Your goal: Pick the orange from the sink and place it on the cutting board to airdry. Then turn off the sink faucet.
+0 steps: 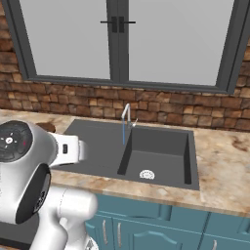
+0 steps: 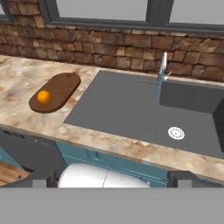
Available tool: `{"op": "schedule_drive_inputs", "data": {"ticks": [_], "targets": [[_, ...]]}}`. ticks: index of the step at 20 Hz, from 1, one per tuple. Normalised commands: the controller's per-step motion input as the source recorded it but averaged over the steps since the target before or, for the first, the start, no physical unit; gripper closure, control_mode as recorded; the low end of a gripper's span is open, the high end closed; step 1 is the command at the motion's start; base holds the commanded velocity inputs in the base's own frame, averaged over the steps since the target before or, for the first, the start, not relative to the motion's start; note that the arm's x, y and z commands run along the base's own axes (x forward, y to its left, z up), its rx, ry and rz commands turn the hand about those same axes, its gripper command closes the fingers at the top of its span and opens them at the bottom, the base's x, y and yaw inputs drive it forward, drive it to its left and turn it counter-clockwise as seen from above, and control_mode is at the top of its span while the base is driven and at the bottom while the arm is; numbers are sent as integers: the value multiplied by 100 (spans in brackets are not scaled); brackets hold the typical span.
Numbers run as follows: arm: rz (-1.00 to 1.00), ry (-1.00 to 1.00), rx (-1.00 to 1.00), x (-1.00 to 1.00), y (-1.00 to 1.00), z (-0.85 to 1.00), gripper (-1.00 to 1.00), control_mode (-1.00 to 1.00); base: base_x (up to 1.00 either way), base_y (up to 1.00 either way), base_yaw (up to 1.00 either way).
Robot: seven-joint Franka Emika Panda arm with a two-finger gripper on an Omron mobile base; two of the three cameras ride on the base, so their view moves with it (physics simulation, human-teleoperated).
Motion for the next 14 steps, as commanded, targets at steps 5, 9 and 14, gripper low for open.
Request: {"op": "schedule_drive_inputs", "data": {"ticks": [5, 9, 14], "targets": [[0, -2, 0, 0, -39, -4, -100, -100, 0, 0, 0], [0, 0, 0, 1, -34, -5, -100, -100, 0, 0, 0], [0, 0, 0, 8, -26, -1, -100, -100, 0, 0, 0]]}}
